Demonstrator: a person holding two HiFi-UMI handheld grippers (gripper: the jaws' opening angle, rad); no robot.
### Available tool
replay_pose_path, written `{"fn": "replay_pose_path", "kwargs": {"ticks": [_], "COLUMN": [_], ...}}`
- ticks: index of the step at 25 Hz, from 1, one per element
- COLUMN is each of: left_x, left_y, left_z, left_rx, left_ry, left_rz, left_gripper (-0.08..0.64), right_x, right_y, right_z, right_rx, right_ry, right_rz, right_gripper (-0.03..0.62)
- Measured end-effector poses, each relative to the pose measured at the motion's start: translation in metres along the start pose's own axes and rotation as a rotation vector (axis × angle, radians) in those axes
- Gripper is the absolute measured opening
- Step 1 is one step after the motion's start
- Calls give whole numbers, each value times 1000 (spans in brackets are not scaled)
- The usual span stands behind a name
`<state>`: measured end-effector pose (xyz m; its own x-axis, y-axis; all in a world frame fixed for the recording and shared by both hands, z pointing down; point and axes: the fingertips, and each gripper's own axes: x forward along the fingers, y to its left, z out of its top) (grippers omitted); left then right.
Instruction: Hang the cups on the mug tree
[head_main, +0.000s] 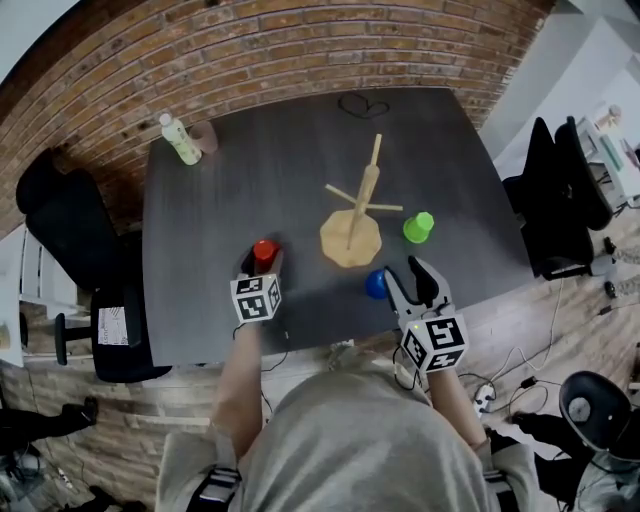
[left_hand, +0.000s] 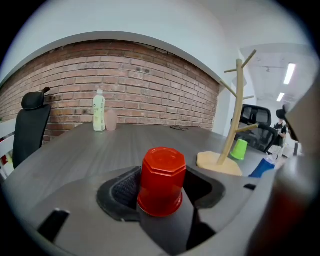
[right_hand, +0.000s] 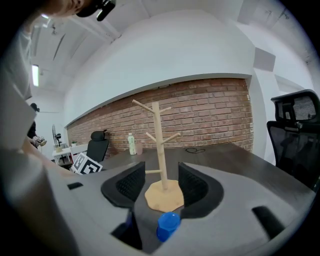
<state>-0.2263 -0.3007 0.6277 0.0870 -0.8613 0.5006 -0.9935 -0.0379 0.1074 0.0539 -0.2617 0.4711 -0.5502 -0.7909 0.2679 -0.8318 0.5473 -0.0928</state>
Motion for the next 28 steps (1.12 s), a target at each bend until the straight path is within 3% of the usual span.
{"fn": "replay_pose_path", "kwargs": {"ticks": [16,28], "left_x": [-42,-70], "left_y": [-59,-95], "left_z": [128,203], "left_rx": [-2,25], "left_ry": [-247,-373], "left_rz": [-188,-288], "left_gripper": [250,250], "right_x": [-13,-23], "right_y": [11,14], "right_z": [0,0], "right_rx": [-7,-9], "right_ry": [-5,-15], "right_rz": [14,1], "right_gripper": [206,205]}}
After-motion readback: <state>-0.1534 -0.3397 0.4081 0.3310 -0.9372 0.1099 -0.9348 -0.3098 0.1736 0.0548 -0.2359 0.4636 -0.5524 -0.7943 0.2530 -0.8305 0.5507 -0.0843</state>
